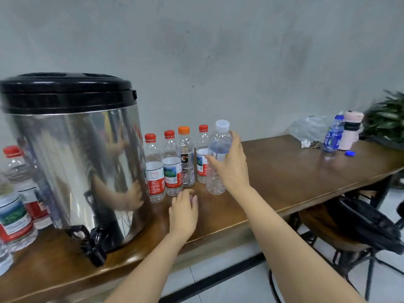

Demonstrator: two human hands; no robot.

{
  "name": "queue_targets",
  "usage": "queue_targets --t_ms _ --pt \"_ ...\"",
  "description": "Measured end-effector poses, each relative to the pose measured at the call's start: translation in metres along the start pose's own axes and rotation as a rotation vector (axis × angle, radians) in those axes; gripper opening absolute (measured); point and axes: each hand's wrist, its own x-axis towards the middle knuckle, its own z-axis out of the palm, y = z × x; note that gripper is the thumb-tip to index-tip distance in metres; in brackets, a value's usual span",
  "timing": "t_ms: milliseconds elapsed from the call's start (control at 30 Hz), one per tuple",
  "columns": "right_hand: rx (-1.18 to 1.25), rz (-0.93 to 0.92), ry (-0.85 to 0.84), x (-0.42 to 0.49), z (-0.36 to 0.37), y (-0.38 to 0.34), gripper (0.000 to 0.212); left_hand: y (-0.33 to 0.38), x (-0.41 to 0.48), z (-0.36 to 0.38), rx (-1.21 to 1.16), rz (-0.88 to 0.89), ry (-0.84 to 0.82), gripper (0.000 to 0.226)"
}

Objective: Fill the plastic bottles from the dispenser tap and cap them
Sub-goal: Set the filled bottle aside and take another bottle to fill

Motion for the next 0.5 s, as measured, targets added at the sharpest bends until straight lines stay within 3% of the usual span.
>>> queue_targets --t_ms 100,233,367,500 --pt "0.052 -0.019 0.021 -0.03 -0.009 -0.018 0.085 0.021 -0.012 -0.041 -0.32 -0.018 0.148 0.024" --pt "0.1 -0.044 -0.032 -0.079 -0.012 -0.044 0.083 0.055 -0.037 -0.118 -0.584 0.12 0.234 0.023" --pt "0.197 -0.044 -0.128 -0.126 0.002 -0.068 0.079 0.07 -0.064 -0.179 -0.618 0.27 0.094 0.027" --pt "0.269 -0.057 -0.233 -0.16 0.019 -0.088 0.083 0.058 -0.082 -0.217 -0.503 0.308 -0.063 0.035"
